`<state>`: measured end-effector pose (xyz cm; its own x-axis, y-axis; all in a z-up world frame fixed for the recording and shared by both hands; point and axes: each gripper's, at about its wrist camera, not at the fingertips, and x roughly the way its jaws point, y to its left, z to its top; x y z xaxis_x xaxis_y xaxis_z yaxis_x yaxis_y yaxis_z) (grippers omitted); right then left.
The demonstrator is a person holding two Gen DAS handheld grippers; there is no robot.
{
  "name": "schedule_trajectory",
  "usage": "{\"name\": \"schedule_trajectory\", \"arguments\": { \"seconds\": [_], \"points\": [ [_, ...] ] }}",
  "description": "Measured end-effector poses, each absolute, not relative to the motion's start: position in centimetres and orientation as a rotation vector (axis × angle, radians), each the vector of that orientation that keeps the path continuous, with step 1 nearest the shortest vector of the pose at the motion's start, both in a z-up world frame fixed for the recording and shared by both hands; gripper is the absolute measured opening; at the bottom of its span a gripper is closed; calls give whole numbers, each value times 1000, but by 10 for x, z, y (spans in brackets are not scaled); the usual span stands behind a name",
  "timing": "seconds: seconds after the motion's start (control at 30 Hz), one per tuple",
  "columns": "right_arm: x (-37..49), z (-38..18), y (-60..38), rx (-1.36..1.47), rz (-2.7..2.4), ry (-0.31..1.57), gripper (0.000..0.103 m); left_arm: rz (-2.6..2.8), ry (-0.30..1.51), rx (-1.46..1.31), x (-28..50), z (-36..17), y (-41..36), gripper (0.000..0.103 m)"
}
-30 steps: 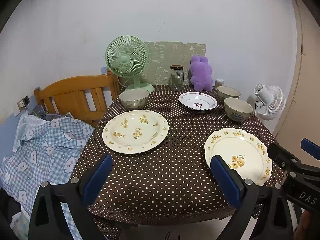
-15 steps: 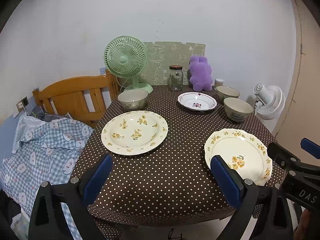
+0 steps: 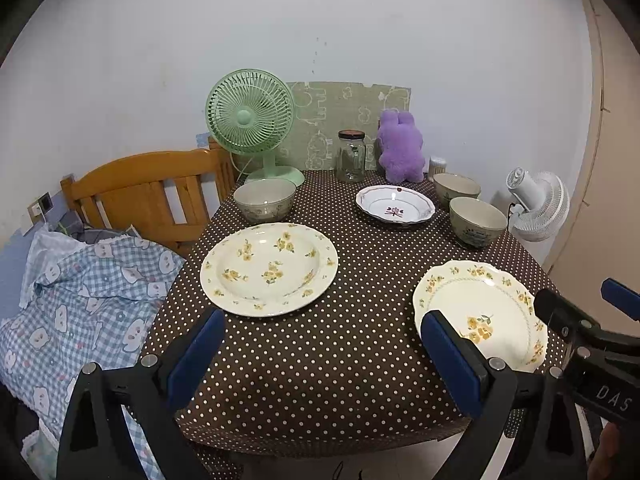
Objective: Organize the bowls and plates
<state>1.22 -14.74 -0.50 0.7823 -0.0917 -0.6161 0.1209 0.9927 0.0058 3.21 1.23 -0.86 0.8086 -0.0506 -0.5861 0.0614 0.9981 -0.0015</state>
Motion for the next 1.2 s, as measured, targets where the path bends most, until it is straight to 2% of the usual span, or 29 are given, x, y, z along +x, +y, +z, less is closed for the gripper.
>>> {"name": "schedule_trajectory", "arguments": {
  "seconds": [0.37,0.47,1.2],
  "points": [
    [22,6,-139,76,-156,676,102,-118,633,29,48,3,20,98],
    [24,6,-140,91,-173,699,99,-148,658,30,53,2,16,94],
    [98,-32,-238,91,-115,814,94,-98,780,11,117,-33,-79,88]
  ]
}}
